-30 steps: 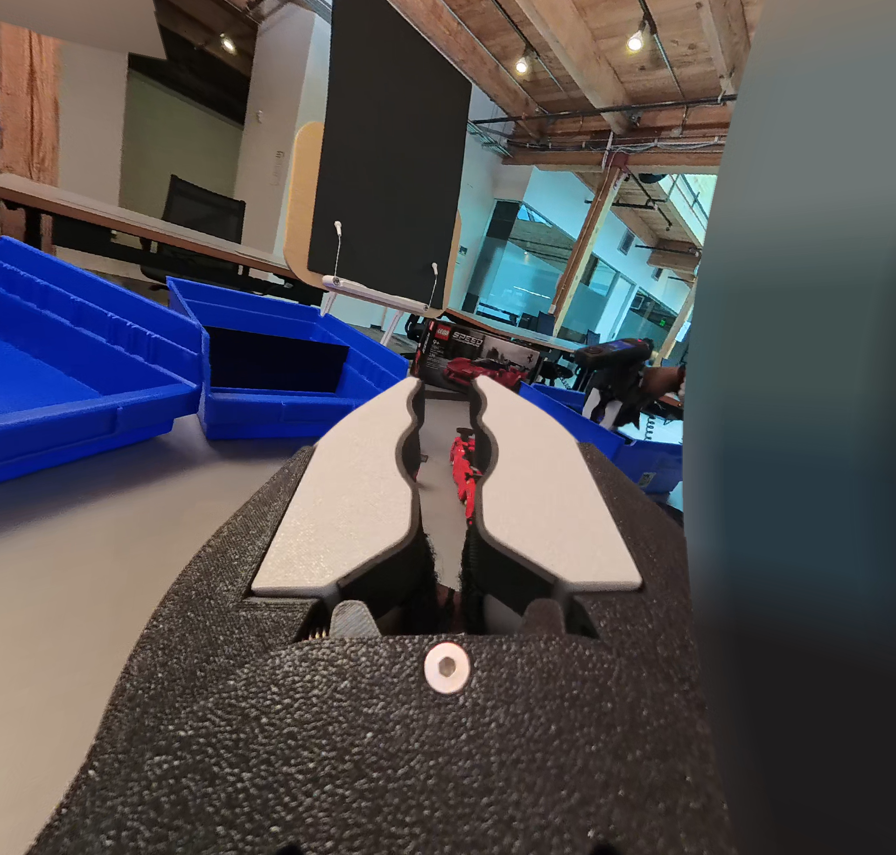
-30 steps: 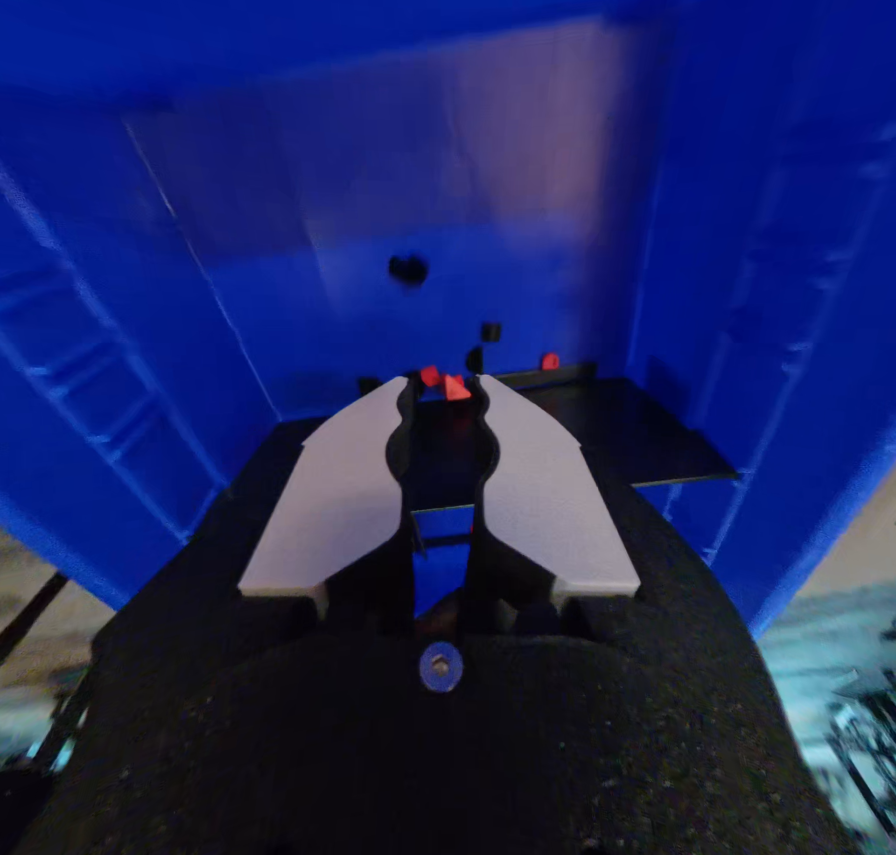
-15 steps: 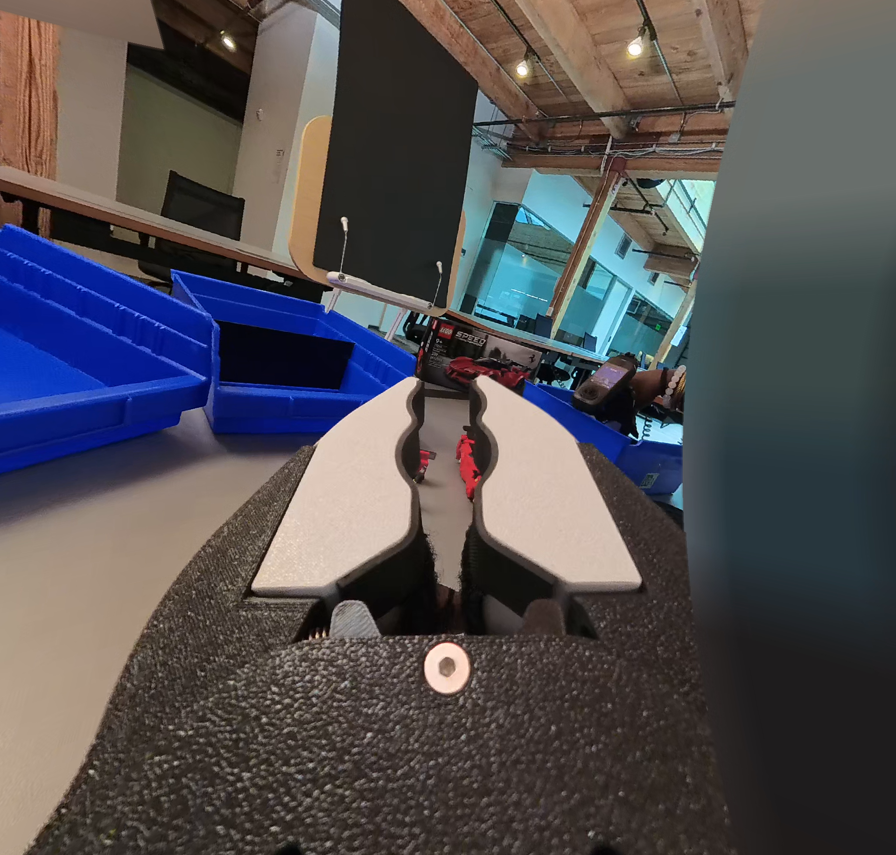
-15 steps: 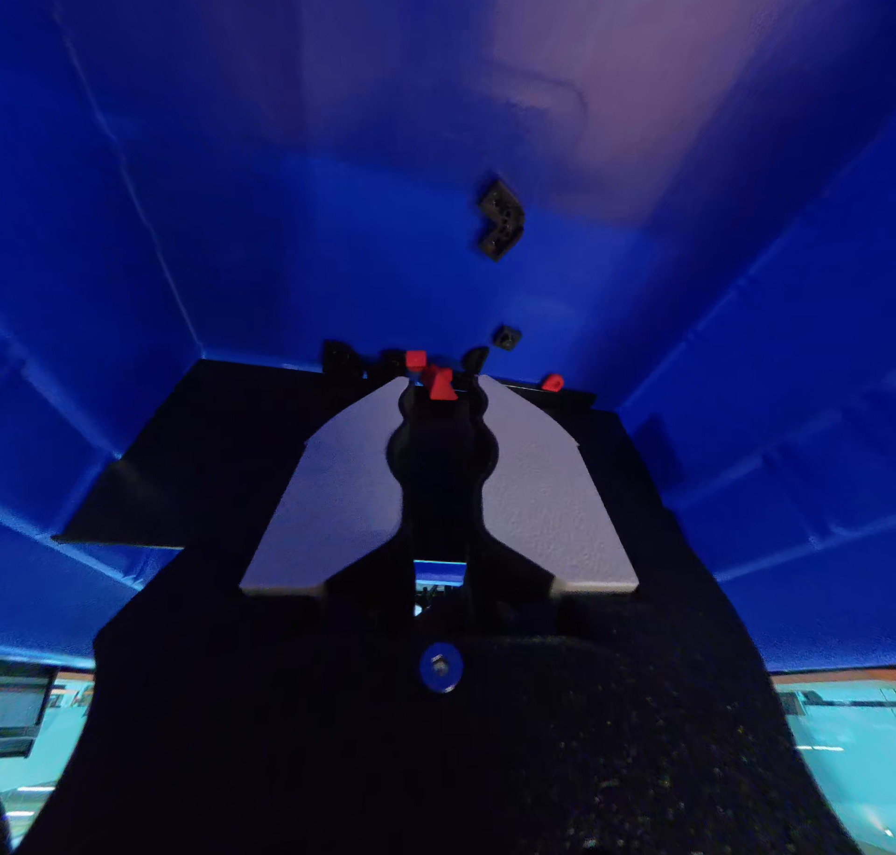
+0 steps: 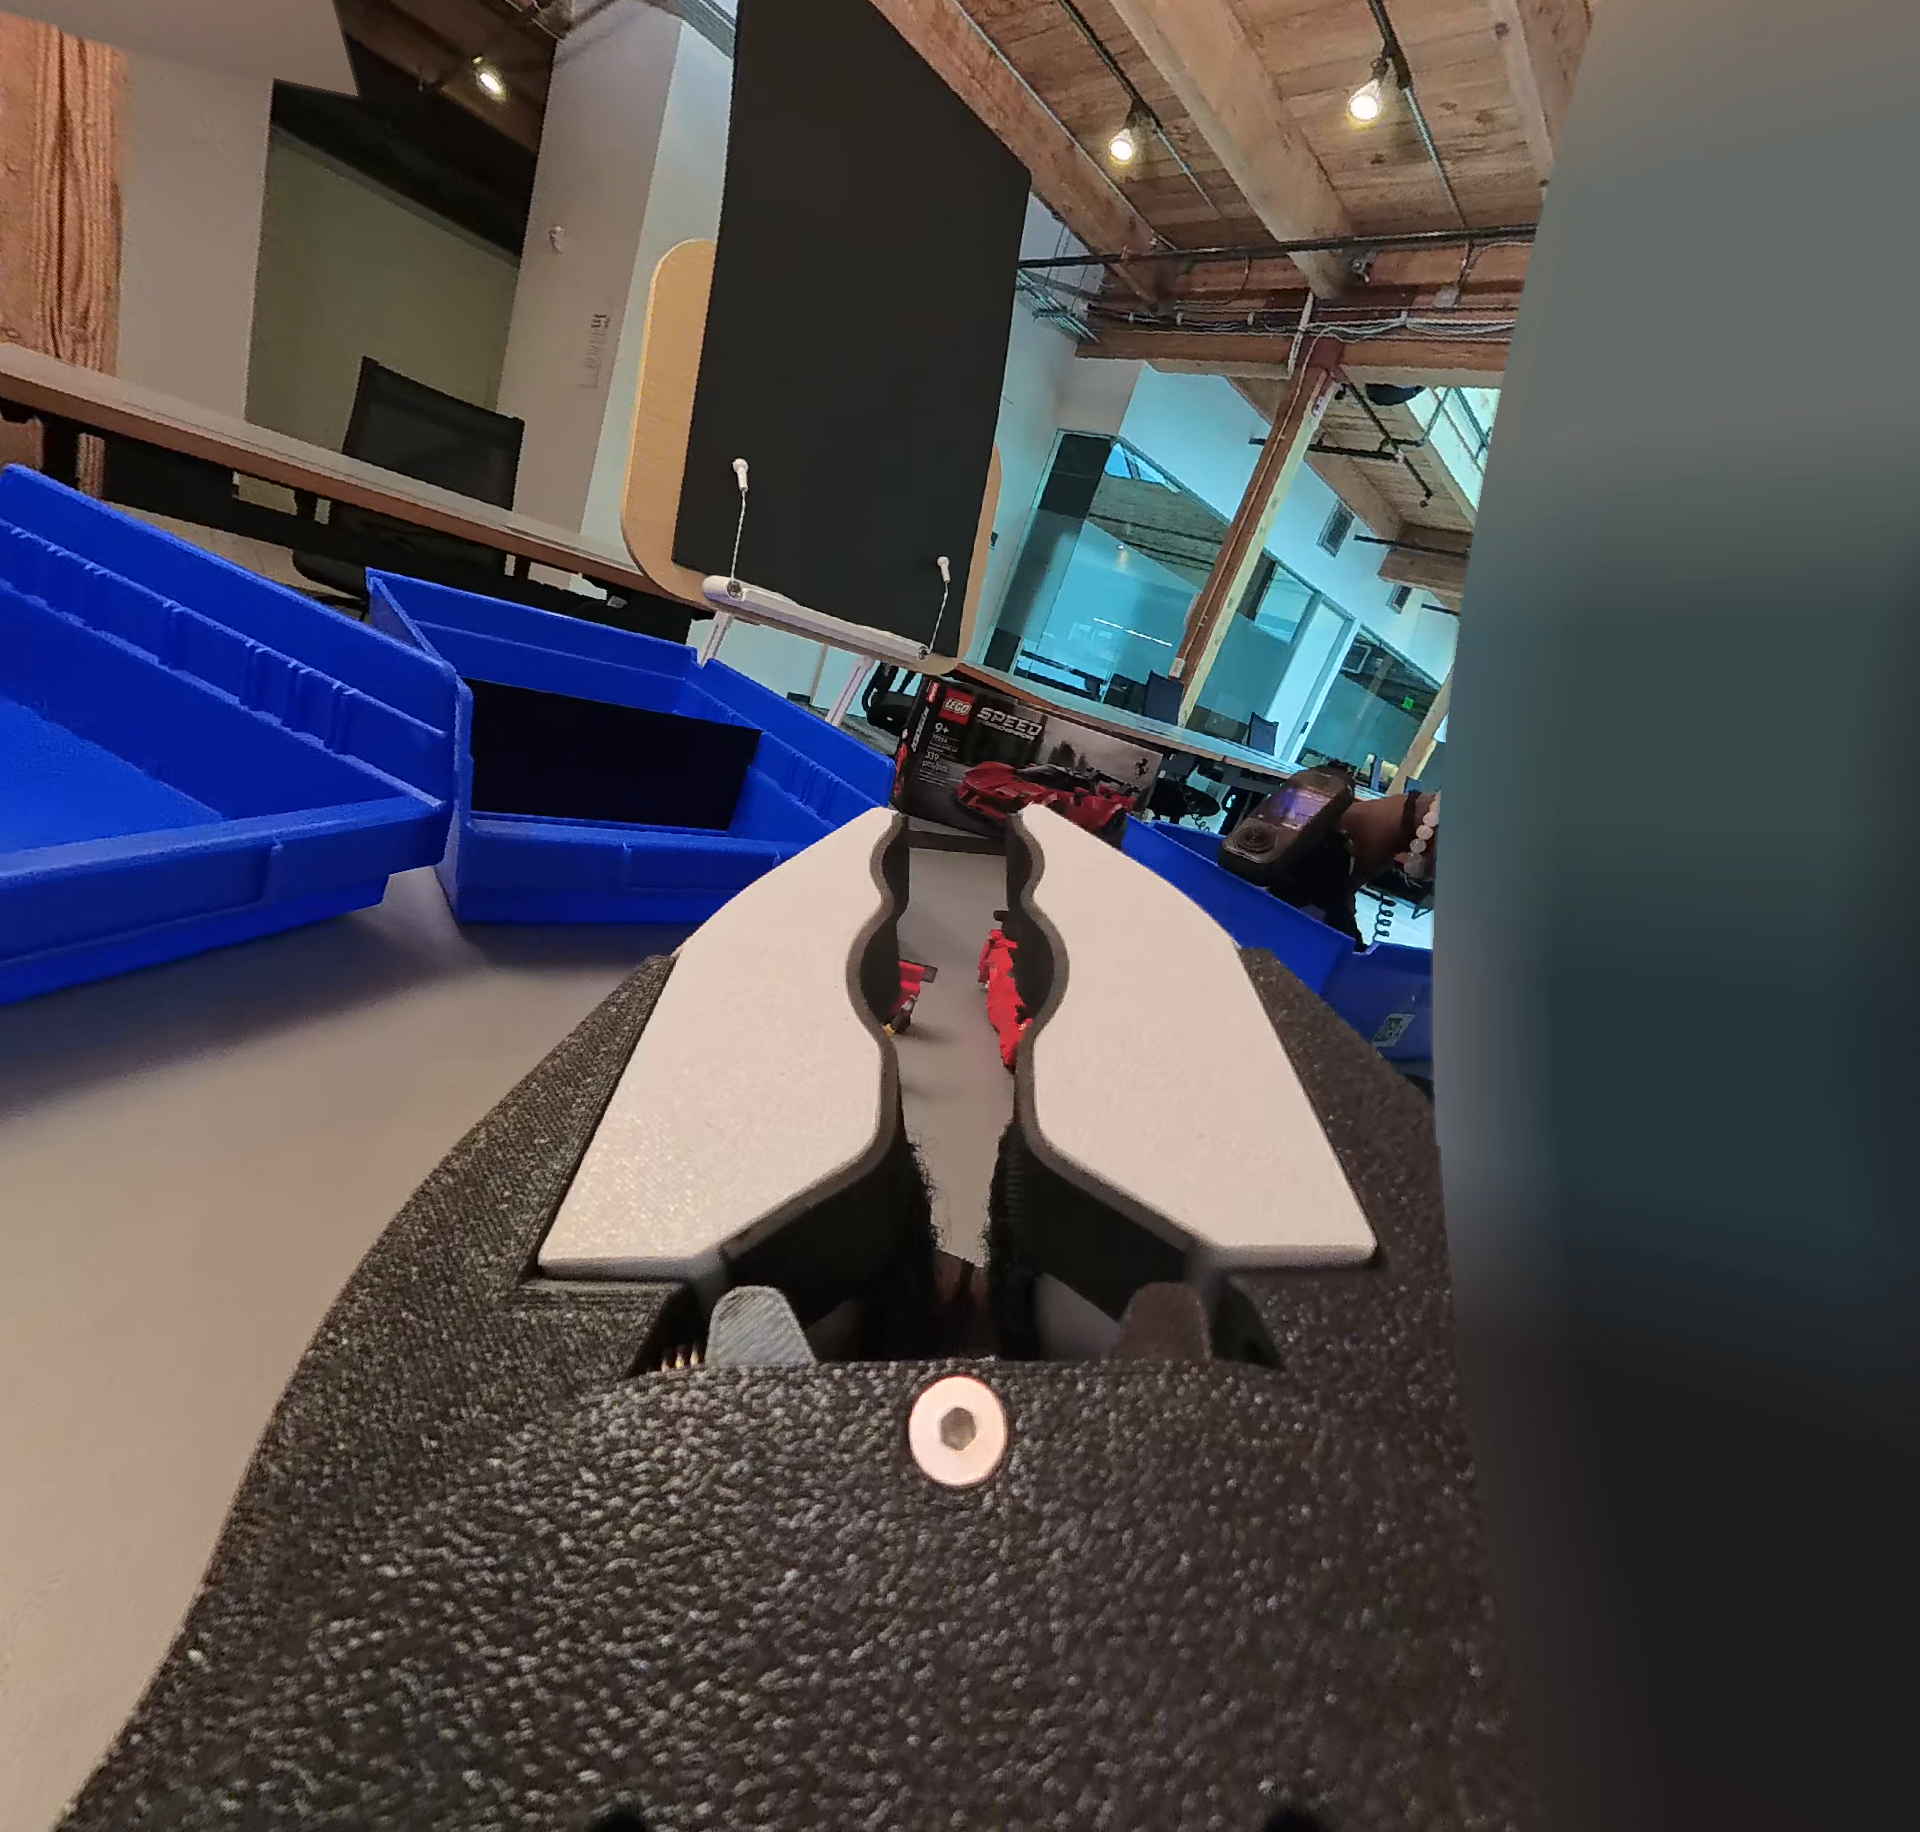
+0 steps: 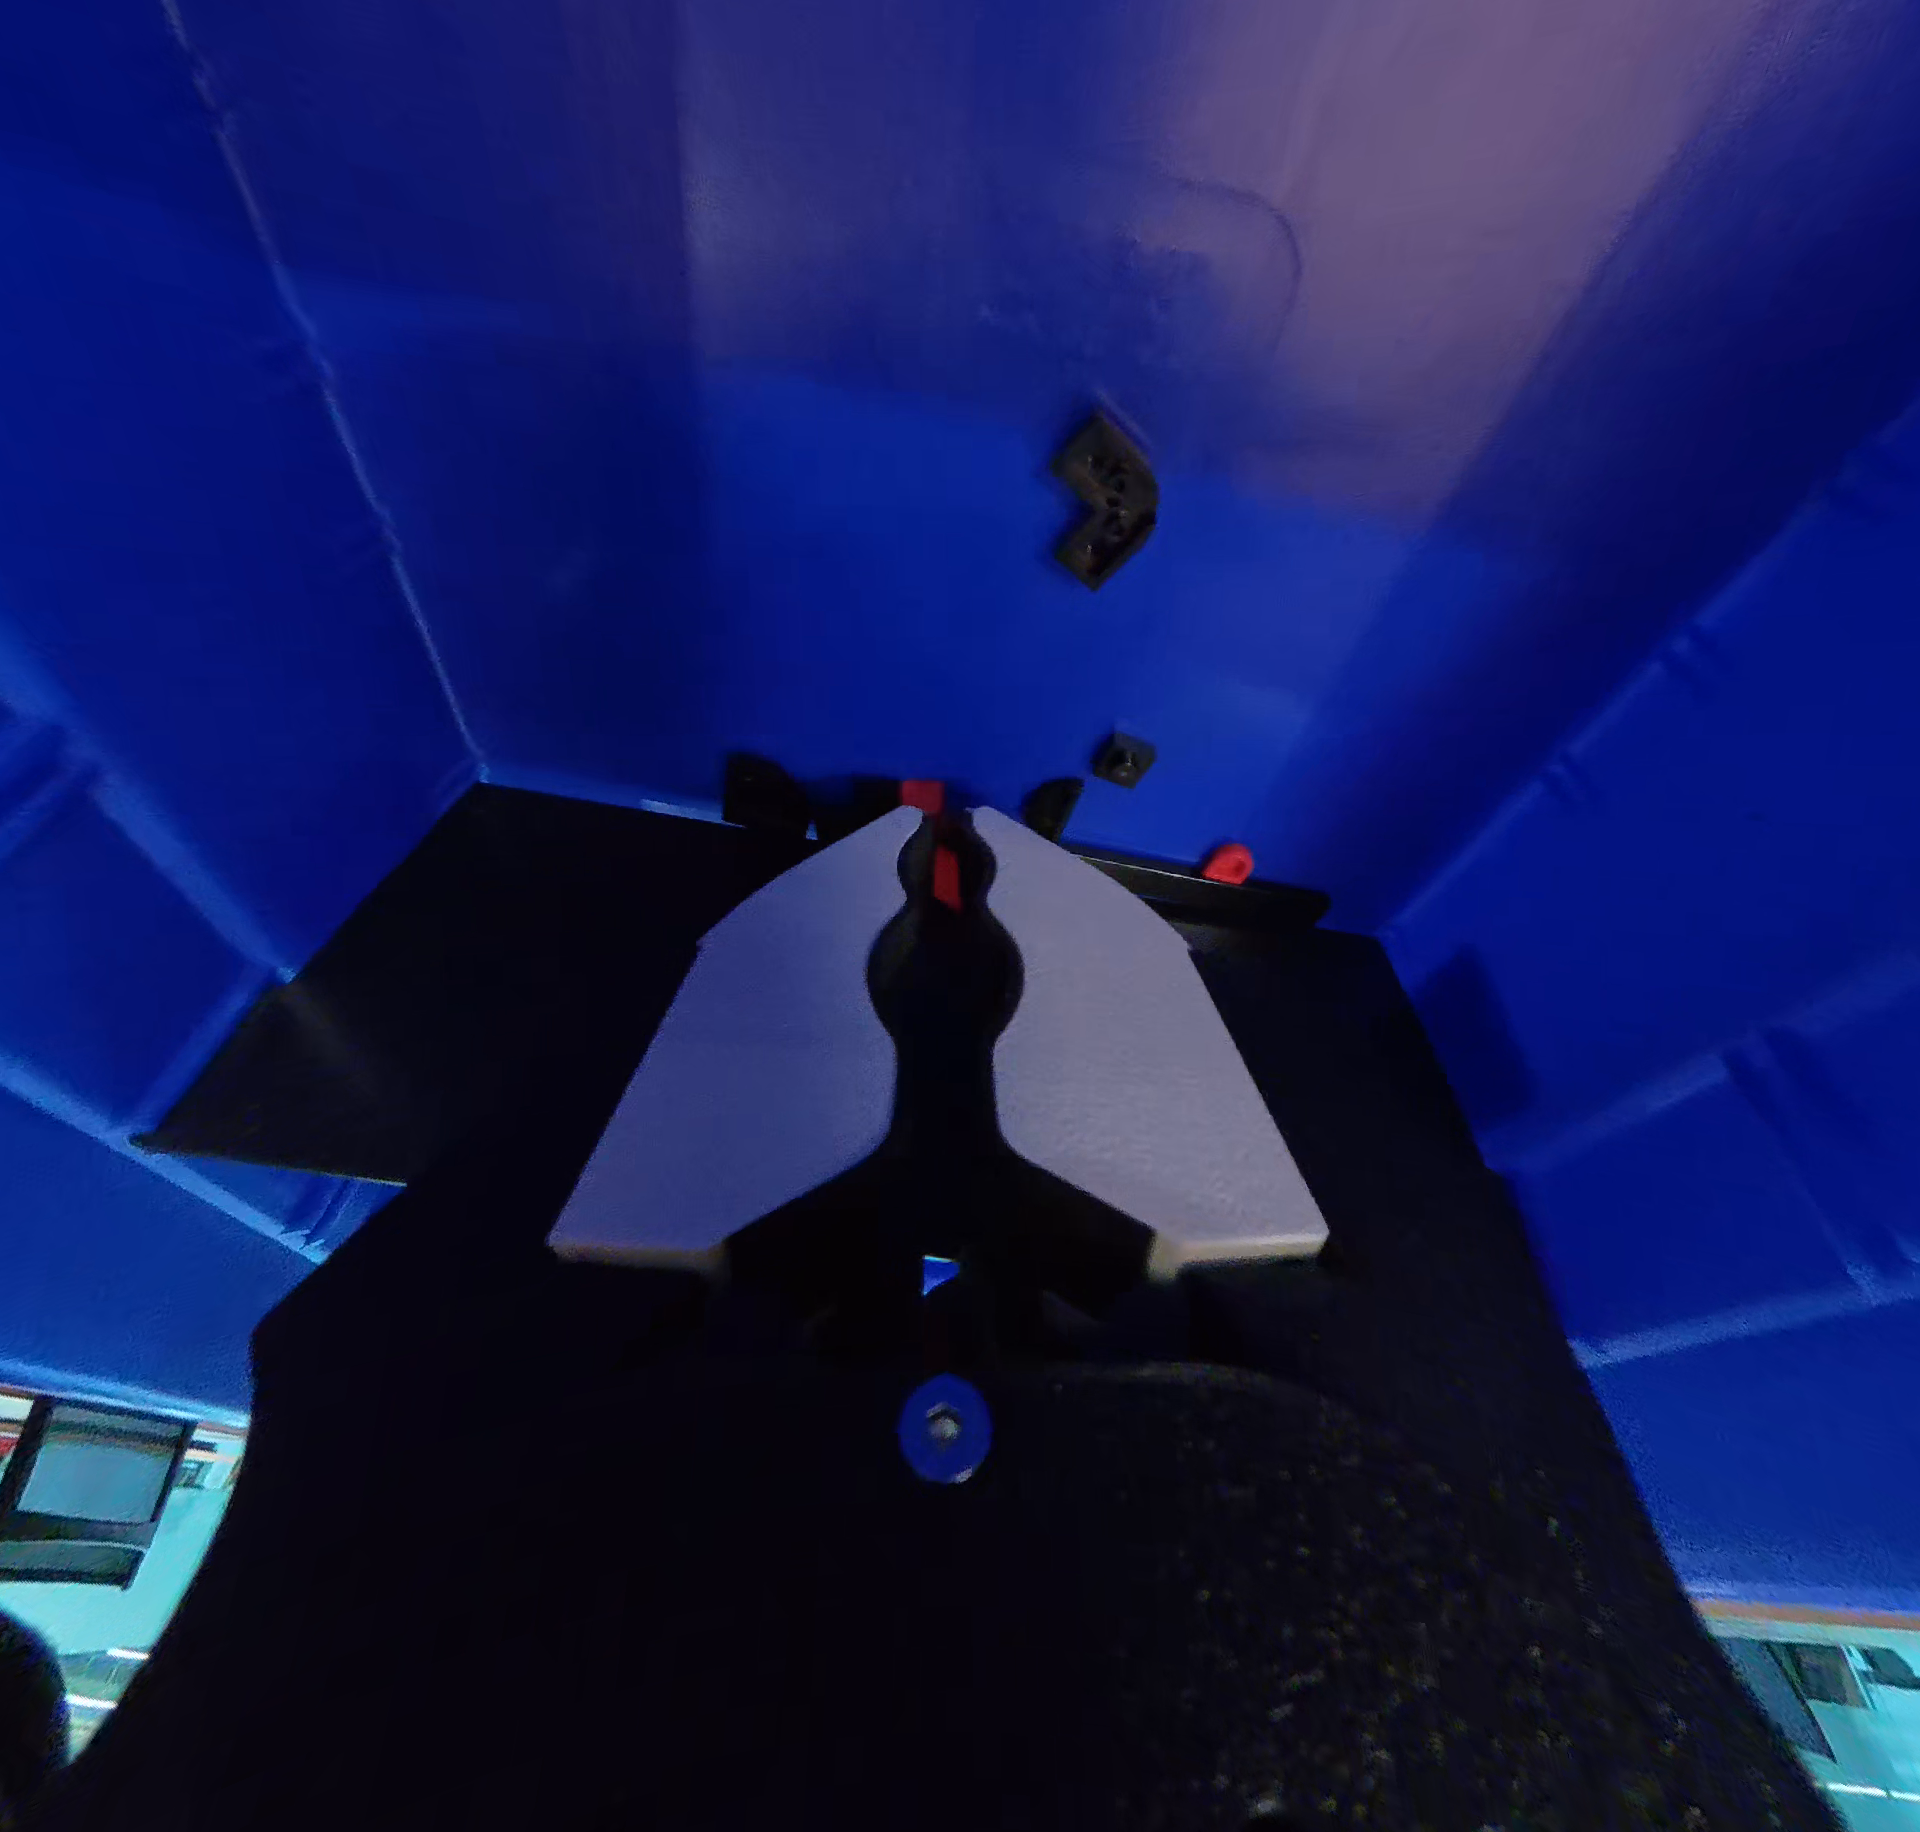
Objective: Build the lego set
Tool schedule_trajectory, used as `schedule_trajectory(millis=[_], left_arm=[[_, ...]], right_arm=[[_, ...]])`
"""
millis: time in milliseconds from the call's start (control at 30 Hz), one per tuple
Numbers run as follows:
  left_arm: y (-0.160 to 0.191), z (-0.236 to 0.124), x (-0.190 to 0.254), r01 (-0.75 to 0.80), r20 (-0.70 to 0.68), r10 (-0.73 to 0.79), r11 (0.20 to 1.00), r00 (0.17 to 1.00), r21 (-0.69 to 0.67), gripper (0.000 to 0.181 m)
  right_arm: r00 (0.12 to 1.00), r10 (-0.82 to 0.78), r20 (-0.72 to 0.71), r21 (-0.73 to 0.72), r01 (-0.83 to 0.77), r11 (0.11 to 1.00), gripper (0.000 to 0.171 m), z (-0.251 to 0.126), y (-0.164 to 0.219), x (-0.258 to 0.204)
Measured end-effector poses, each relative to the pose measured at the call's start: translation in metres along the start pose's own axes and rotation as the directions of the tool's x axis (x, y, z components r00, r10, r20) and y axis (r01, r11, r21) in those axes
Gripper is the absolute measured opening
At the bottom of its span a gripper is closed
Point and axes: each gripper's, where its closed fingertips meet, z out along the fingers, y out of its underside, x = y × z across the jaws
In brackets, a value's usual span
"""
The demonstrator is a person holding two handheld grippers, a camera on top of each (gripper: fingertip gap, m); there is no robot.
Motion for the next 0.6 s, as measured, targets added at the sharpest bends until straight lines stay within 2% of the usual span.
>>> schedule_trajectory(millis=[167,267,367,433,500,533,600], left_arm=[[-0.002,-0.003,-0.001,-0.002,0.007,0.002,1.000,1.000,0.008,0.017],[-0.003,-0.004,-0.001,-0.005,0.006,0.005,1.000,1.000,0.008,0.017],[-0.003,-0.003,0.001,-0.011,-0.003,0.011,1.000,1.000,0.004,0.017],[-0.002,-0.002,0.003,-0.016,-0.012,0.016,1.000,1.000,0.001,0.017],[-0.001,0.000,0.004,-0.021,-0.018,0.020,1.000,1.000,-0.003,0.017],[-0.001,0.001,0.006,-0.023,-0.023,0.023,1.000,0.999,-0.006,0.017],[0.001,0.005,0.010,-0.042,-0.035,0.041,0.999,0.999,-0.018,0.017]], right_arm=[[0.999,0.008,-0.042,0.065,-0.006,0.998,0.004,-0.008,-0.004,0.006],[0.996,0.074,-0.048,0.234,-0.061,0.970,0.004,-0.031,-0.013,0.006],[0.991,0.128,-0.029,0.422,-0.103,0.900,0.003,-0.061,-0.020,0.001],[0.988,0.157,0.013,0.567,-0.137,0.812,0.003,-0.083,-0.028,-0.007],[0.983,0.164,0.079,0.725,-0.170,0.668,0.004,-0.109,-0.039,-0.018],[0.979,0.164,0.119,0.806,-0.192,0.560,0.004,-0.127,-0.048,-0.024],[0.966,0.149,0.211,0.928,-0.246,0.280,0.003,-0.172,-0.067,-0.040]])
